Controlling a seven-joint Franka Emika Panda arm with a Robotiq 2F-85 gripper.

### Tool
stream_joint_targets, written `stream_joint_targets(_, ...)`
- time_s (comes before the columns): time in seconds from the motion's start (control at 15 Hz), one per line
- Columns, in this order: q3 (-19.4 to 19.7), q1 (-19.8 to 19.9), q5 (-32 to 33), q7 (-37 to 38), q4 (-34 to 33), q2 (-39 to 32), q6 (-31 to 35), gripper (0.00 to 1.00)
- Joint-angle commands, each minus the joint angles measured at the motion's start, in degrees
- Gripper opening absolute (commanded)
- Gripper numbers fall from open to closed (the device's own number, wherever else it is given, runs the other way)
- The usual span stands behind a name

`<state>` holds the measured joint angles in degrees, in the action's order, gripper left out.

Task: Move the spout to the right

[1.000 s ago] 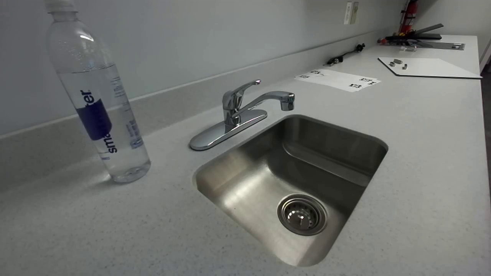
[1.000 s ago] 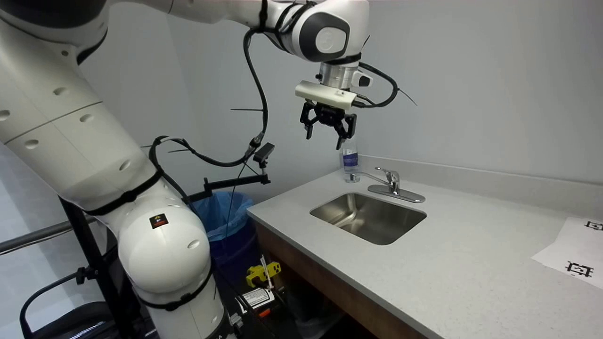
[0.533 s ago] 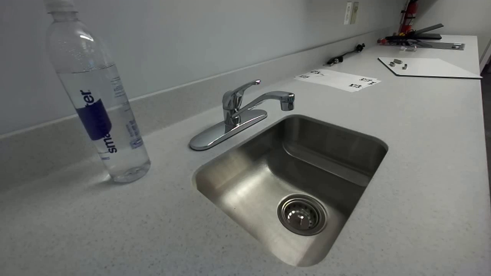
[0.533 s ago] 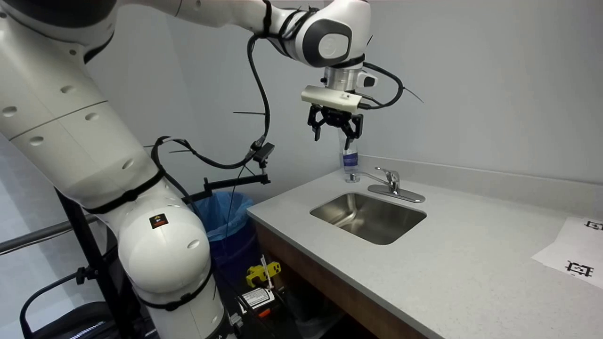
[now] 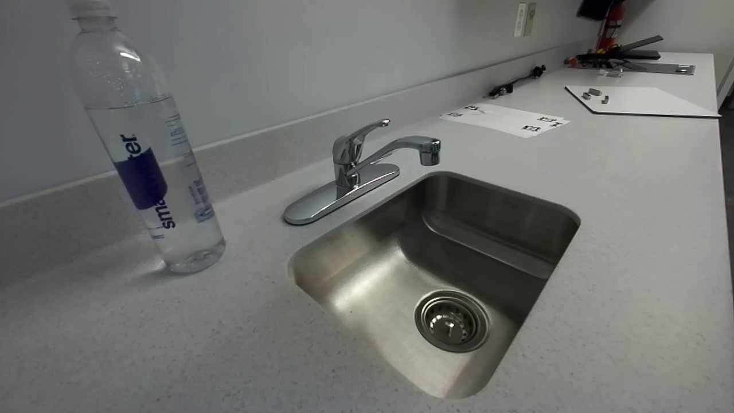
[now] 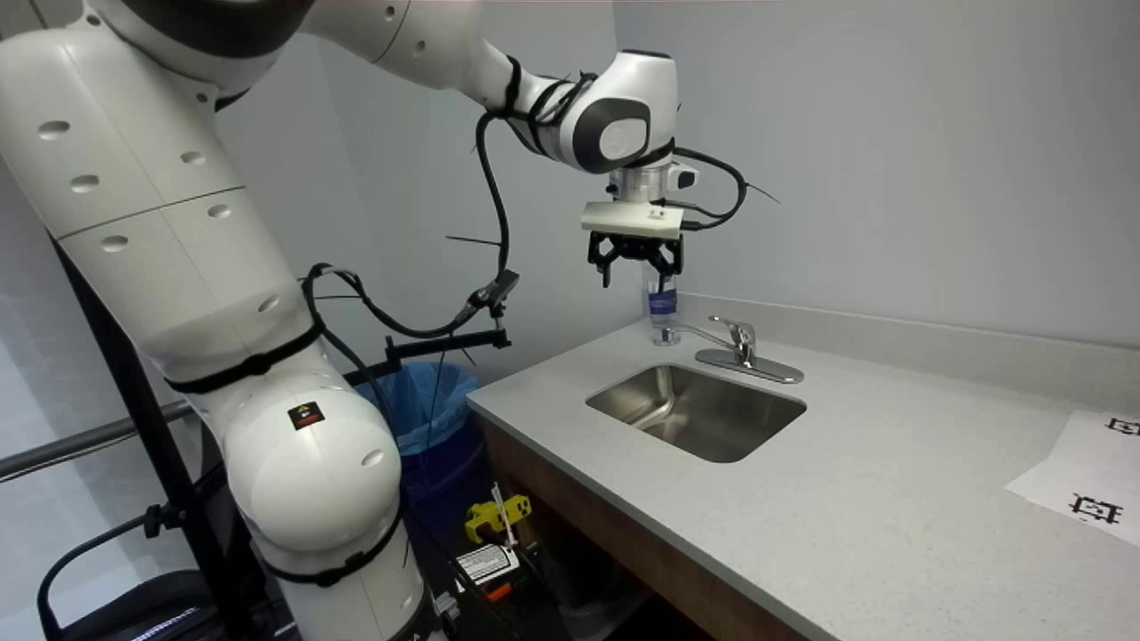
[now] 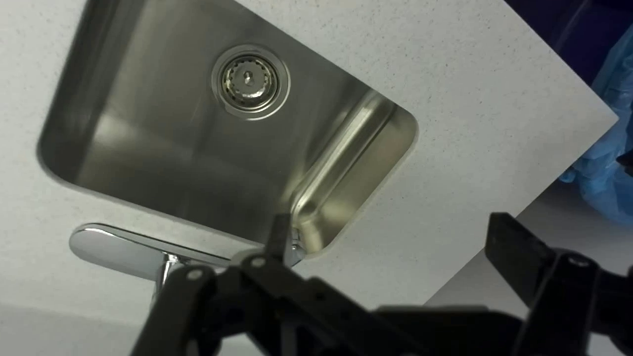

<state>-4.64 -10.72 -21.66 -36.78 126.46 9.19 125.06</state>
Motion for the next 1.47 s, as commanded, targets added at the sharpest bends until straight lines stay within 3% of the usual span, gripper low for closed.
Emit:
stream_joint_targets(0.0, -1.6, -1.4, -0.2, -2.5, -1.7, -3.2, 4.0, 1.0)
stream_joint_targets(0.73, -5.8, -1.8, -0.4, -6.0, -9.7, -11.9, 8.8, 1.0)
stream_joint_targets(1.4, -9.8, -1.0, -0.3, -9.3, -18.1, -19.8, 6.7, 1.0)
